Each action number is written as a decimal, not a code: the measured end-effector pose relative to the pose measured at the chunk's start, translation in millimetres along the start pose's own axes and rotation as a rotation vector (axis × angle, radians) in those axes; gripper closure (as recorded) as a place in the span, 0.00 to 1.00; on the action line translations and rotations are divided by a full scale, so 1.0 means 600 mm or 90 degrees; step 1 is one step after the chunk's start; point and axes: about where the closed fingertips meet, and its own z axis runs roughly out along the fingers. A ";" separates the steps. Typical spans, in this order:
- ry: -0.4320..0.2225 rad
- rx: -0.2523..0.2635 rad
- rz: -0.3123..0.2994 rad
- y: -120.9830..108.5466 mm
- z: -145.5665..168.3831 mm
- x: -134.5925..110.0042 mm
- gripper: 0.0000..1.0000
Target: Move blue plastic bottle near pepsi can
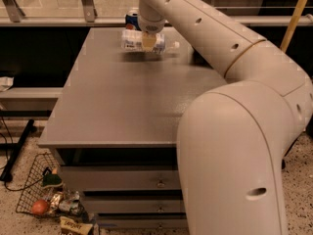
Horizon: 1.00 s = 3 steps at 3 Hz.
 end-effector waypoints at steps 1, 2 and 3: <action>0.001 -0.003 -0.001 0.003 0.006 0.000 0.57; 0.002 -0.006 -0.002 0.006 0.011 -0.001 0.35; 0.003 -0.009 -0.002 0.009 0.016 -0.001 0.12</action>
Offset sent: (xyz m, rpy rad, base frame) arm 0.0003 0.0007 -0.0033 -0.0019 0.0043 0.0009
